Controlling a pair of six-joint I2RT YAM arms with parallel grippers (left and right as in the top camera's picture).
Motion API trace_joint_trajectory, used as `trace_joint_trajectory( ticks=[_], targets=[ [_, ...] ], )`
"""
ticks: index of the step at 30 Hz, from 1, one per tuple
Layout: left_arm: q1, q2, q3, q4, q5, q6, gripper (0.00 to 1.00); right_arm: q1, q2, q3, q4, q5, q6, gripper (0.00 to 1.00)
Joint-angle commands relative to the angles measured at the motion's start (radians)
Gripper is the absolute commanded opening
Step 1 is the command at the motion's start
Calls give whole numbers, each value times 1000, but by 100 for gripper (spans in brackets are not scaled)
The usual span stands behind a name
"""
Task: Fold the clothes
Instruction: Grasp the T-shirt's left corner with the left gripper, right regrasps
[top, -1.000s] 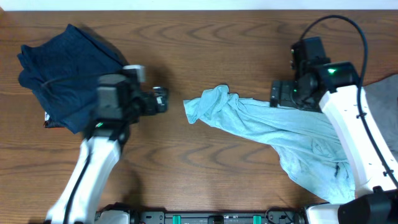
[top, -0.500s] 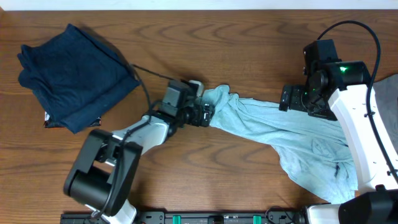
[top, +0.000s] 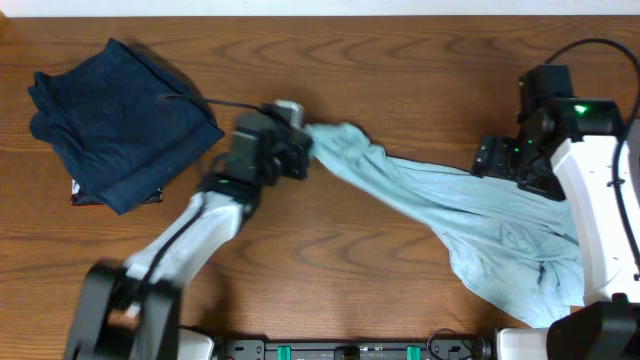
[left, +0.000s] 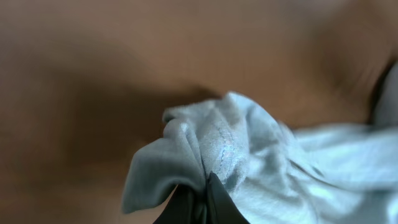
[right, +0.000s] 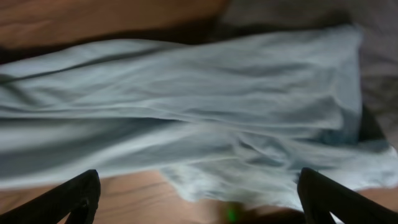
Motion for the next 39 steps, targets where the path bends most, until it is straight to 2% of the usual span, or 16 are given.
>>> trace_joint_trajectory(
  ticks=[1,8,14,24,29,32,35,38,39],
  targets=[
    [92,-177,14,-14,-13,4,6,-64,-7,-32,-21,14,18,99],
    [190,-313,14,-101,-13,1,6,-114,-7,-193,44,-43,17,99],
    [192,-312,14,-160,-13,1,6,-114,-7,-337,272,-184,19,99],
    [192,-312,14,-243,-13,1,6,-114,-7,-497,613,-187,92,99],
    [192,-312,14,-244,-13,1,6,-114,-7,-541,745,-203,92,85],
    [192,-312,14,-251,-13,1,6,-113,-6,-551,764,-203,92,76],
    [192,-312,14,-262,-13,1,6,-113,-5,-558,771,-203,92,63],
    [192,-312,14,-267,-13,1,6,-113,3,-560,774,-202,92,60],
    [192,-312,14,-267,-13,1,6,-111,8,-560,778,-202,92,54]
  ],
)
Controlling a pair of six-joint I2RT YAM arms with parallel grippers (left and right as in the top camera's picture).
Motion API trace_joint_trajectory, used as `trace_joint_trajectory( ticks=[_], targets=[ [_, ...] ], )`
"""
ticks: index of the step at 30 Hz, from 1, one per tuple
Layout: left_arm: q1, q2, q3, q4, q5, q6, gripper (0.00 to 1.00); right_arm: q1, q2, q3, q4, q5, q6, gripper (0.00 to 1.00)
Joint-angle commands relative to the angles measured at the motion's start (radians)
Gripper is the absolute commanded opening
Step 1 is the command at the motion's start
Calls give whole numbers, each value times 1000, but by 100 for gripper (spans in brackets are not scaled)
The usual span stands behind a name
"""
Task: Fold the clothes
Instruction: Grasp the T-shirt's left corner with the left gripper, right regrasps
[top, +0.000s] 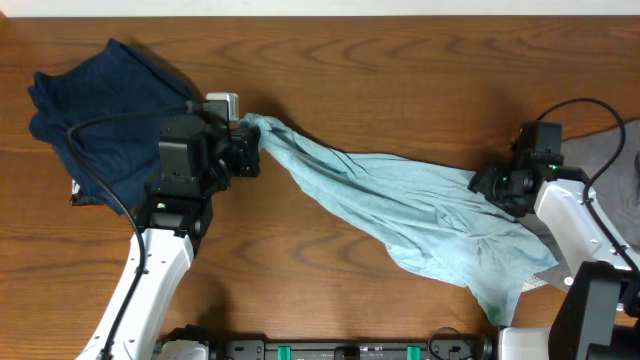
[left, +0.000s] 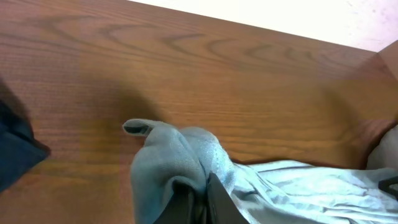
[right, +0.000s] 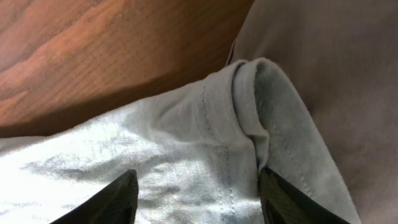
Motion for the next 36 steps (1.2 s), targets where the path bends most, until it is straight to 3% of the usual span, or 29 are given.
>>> trace_joint_trajectory(
  ticks=[1,3,4,5,12,16,17,20,21,26,28,31,36],
  targets=[
    [4,-3,13,-3,-8,2,6,-1,12,-9,6,-4,6,48],
    [4,-3,13,-7,-8,2,6,2,24,-9,6,-1,6,30],
    [4,-3,13,-9,-8,2,6,3,31,-9,6,-1,6,11],
    [4,-3,13,-11,-8,2,6,3,36,-9,10,-1,6,1],
    [4,-4,14,28,-9,2,6,3,-1,73,17,-77,-61,1],
    [4,-4,14,67,-8,2,6,3,-40,242,-150,-39,-72,1],
    [4,-4,14,61,-8,2,6,3,-43,275,-198,-11,-72,2],
    [4,-3,14,28,-9,2,6,3,-44,315,-293,52,-72,30],
    [4,-3,14,19,-8,2,6,3,-43,309,-305,64,-72,34],
    [4,-3,13,-9,-9,2,6,3,-10,204,-275,75,-60,38],
    [4,-3,14,-15,-9,2,6,3,3,146,-238,75,-41,48],
    [4,-3,13,-16,-8,2,6,3,19,64,-154,58,-35,55],
    [4,-3,14,-16,-8,2,6,3,48,-13,-23,26,-27,57]
  ],
)
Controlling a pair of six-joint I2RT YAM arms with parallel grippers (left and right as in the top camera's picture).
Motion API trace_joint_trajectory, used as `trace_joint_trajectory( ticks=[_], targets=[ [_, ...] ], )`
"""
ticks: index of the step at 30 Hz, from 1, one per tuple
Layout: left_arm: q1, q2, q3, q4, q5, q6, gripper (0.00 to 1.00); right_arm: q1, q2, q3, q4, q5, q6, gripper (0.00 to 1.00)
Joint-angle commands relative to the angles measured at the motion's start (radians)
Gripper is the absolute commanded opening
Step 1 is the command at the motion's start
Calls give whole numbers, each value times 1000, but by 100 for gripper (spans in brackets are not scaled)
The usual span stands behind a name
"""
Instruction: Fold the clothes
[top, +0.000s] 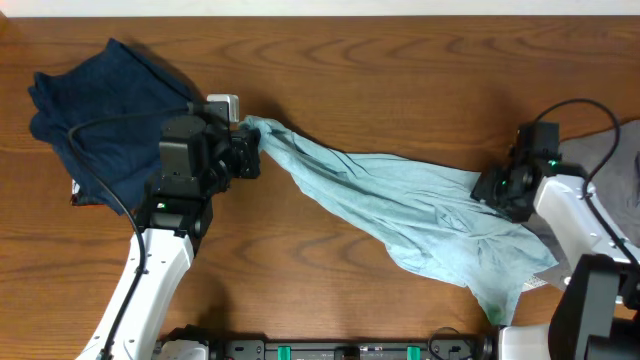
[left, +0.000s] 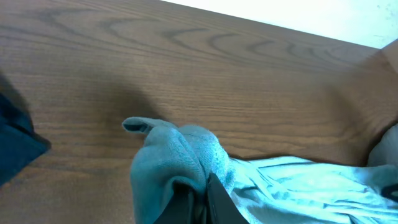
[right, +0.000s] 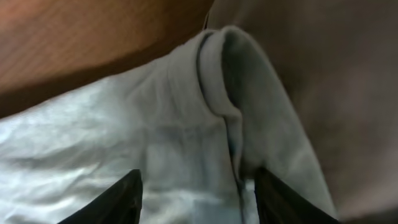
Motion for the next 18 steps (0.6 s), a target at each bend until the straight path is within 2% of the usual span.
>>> trace_joint_trajectory(
  ticks=[1,4,5,6,7,8,12,18],
  targets=[
    [4,-3,13,3,-8,2,6,3,24,-25,53,-17,19,56],
    [4,-3,13,2,-8,2,6,3,53,-31,84,-17,19,54],
    [4,-3,13,3,-8,2,6,4,63,-31,94,-17,19,48],
    [4,-3,14,3,-8,2,6,6,74,-31,107,-18,19,26],
    [4,-3,14,3,-8,2,6,7,80,-31,115,-23,19,10],
    [4,-3,13,3,-8,2,6,8,84,-31,125,-36,19,1],
    [4,-3,13,3,-8,2,6,5,66,0,123,-101,18,1],
    [11,-7,14,38,-9,2,6,-10,-24,254,-91,-134,-35,1]
  ],
)
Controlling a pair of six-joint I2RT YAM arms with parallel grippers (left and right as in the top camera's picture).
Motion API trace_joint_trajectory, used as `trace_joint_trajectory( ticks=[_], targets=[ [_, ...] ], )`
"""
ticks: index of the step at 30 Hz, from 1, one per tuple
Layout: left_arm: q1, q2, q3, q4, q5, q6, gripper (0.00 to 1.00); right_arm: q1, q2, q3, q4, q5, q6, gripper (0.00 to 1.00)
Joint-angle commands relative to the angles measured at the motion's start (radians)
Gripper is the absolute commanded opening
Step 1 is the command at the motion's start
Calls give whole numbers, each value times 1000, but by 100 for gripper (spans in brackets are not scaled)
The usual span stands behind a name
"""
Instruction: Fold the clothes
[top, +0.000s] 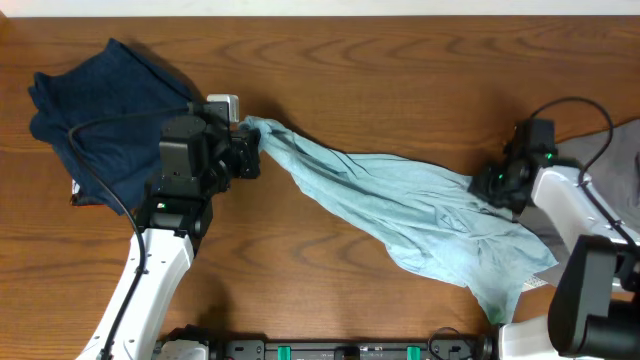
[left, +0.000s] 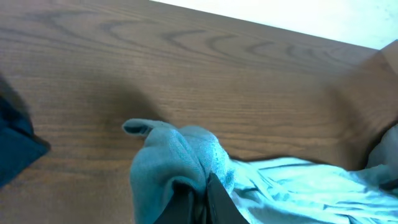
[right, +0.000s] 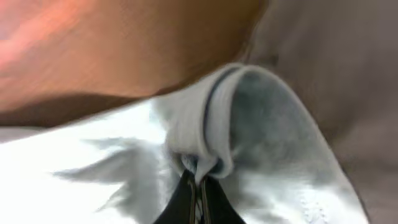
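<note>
A light blue shirt (top: 400, 205) lies stretched in a crumpled band across the wooden table, from upper left to lower right. My left gripper (top: 252, 150) is shut on its bunched left end (left: 168, 155), the dark fingers (left: 217, 199) pinching the cloth. My right gripper (top: 487, 183) is shut on a folded hem of the shirt (right: 205, 137) at its right side, with the fingers (right: 186, 199) pressed together on the fabric.
A folded dark navy garment (top: 110, 115) sits at the table's far left, behind the left arm. A grey cloth (top: 625, 150) lies at the right edge, by the right arm. The table's (top: 400, 60) back edge runs along the top.
My right gripper, open around the shirt's folded hem before, is now shut on it. The left gripper and the shirt's left end have not moved.
At first my left gripper held the shirt's end near the table's middle while the right gripper hung open above the cloth. Then the left end was further left by the navy garment, and the right gripper was low at the hem. Now both hold the shirt.
</note>
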Motion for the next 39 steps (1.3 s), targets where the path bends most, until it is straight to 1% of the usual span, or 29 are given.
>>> trace_joint_trajectory(
  ticks=[1,3,5,7,10,12,15,20,23,25,29,32,35,39],
  targets=[
    [16,-9,16,44,-9,2,6,-8,-89,213,-81,-43,-46,1],
    [29,-10,30,96,-9,2,6,-7,-93,345,-141,-47,-50,1],
    [48,-9,60,159,-16,1,6,-5,-93,468,-148,-60,-57,1],
    [67,-7,104,209,-70,-13,6,-5,-93,580,-98,-60,-56,1],
    [89,17,196,266,-168,-13,6,-5,-93,694,7,-51,-57,1],
    [106,50,267,303,-196,-13,6,-6,-93,747,79,-16,-56,1],
    [136,111,393,316,-196,-14,6,-7,-93,805,151,35,-53,1],
    [158,197,573,284,-191,-13,6,-18,-93,881,145,134,-61,1],
    [161,206,622,218,-185,-13,6,-35,-92,886,83,151,-88,1],
    [161,193,624,153,-143,-13,6,-42,-88,882,-6,216,-92,1],
    [161,157,624,-111,-27,-13,6,-45,-68,879,-161,294,-134,1],
    [161,133,624,-304,-23,-13,6,-45,-64,879,-228,294,-155,1],
    [161,116,624,-405,-23,-11,6,-45,-66,879,-274,294,-154,1],
    [161,99,624,-529,-23,-5,6,-45,-65,879,-376,295,-154,1]
  ],
)
